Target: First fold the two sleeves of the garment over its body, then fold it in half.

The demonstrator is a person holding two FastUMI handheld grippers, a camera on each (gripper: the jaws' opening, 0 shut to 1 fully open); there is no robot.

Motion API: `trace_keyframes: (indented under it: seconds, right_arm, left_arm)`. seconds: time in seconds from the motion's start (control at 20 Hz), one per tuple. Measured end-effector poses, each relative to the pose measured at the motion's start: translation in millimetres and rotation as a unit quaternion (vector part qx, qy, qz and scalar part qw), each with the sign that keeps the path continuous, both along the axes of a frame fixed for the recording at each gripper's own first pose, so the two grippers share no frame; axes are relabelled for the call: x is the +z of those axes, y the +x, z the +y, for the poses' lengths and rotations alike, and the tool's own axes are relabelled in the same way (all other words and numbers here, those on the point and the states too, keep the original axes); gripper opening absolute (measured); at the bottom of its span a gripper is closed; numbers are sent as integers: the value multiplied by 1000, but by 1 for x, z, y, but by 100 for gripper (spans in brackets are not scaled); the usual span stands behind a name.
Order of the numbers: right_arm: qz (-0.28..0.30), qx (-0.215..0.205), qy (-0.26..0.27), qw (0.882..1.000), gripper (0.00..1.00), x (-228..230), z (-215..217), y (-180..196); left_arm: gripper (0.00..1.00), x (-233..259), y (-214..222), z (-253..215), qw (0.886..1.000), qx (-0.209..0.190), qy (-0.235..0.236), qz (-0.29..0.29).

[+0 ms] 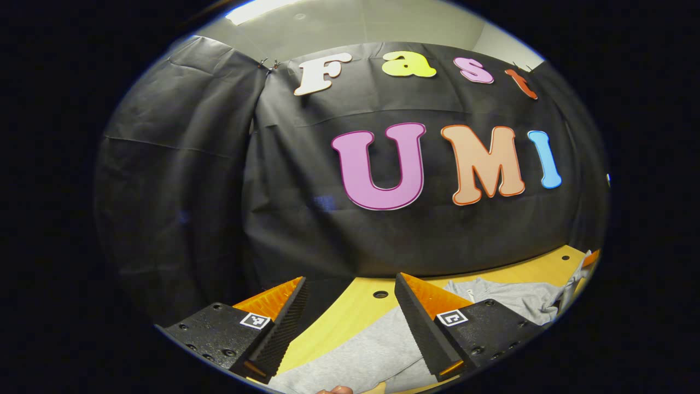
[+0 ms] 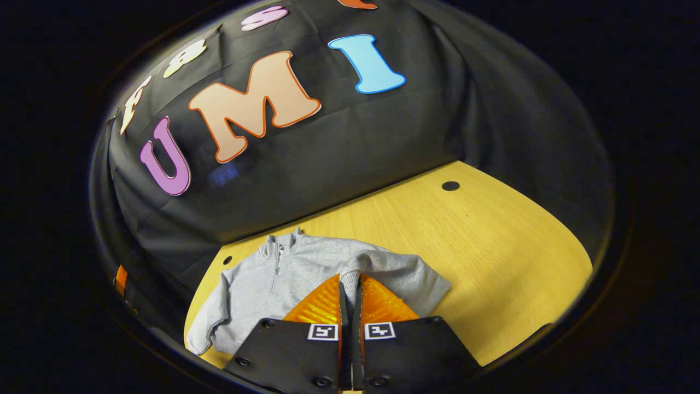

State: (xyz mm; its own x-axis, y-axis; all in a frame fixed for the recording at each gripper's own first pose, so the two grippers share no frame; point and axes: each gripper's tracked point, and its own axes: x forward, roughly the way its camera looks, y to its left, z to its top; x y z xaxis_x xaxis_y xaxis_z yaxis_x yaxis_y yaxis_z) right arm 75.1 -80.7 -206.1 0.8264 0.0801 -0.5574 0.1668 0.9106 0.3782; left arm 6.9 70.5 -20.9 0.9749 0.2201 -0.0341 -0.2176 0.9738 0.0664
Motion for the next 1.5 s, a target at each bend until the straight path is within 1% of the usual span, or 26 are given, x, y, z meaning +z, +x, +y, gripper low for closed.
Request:
trace_keyframes:
  seconds: [0.1, 0.15, 0.2, 0.35, 0.4, 0.5, 0.55, 0.6, 0.65, 0.7, 0.85, 1.1, 1.15, 1.2, 1.3, 1.35, 1.5]
  right_arm:
    - [-11, 15, -3, 1000, 3, 8, 19, 14]
    - [-18, 23, -6, 1000, 1, 12, 29, 24]
    - [-25, 33, -8, 999, 3, 15, 41, 32]
    - [-38, 61, -12, 997, 3, 24, 74, 56]
    - [-40, 69, -11, 997, 3, 26, 86, 63]
    - [-43, 84, -8, 995, 3, 28, 110, 79]
    - [-43, 93, -5, 995, 3, 28, 123, 85]
    - [-44, 101, -3, 994, 3, 28, 137, 91]
    - [-45, 110, 0, 993, 3, 28, 151, 96]
    - [-45, 121, 2, 992, 3, 27, 166, 101]
    - [-45, 158, 5, 986, 3, 23, 214, 114]
    - [-26, 218, 10, 976, 3, 5, 298, 119]
    - [-21, 229, 11, 973, 3, -1, 314, 118]
    - [-14, 241, 10, 970, 3, -9, 329, 115]
    - [-3, 264, 1, 965, 3, -21, 351, 110]
    - [2, 275, -4, 961, 3, -25, 362, 108]
    - [22, 305, -18, 952, 3, -48, 396, 102]
  left_arm:
    - [94, -3, -4, 13, 1000, 12, 1, 3]
    - [94, -3, -6, 19, 1000, 17, 1, 5]
    - [94, -5, -7, 24, 1000, 22, 1, 6]
    - [94, -9, -10, 38, 999, 34, 0, 10]
    - [99, -10, -11, 41, 999, 37, -1, 11]
    - [99, -13, -13, 50, 999, 43, -1, 13]
    - [94, -14, -14, 55, 999, 46, -1, 14]
    - [99, -16, -15, 60, 999, 50, -1, 16]
    - [99, -16, -17, 65, 998, 54, 0, 17]
    - [94, -17, -18, 71, 998, 59, 0, 17]
    - [94, -17, -24, 88, 997, 75, 2, 19]
    - [94, -22, -36, 115, 995, 97, 7, 28]
    - [99, -20, -37, 120, 994, 101, 9, 26]
    - [89, -21, -39, 125, 994, 105, 11, 26]
    - [99, -24, -43, 135, 993, 113, 13, 31]
    - [94, -25, -45, 139, 993, 115, 12, 34]
    - [94, -29, -52, 153, 991, 126, 14, 37]
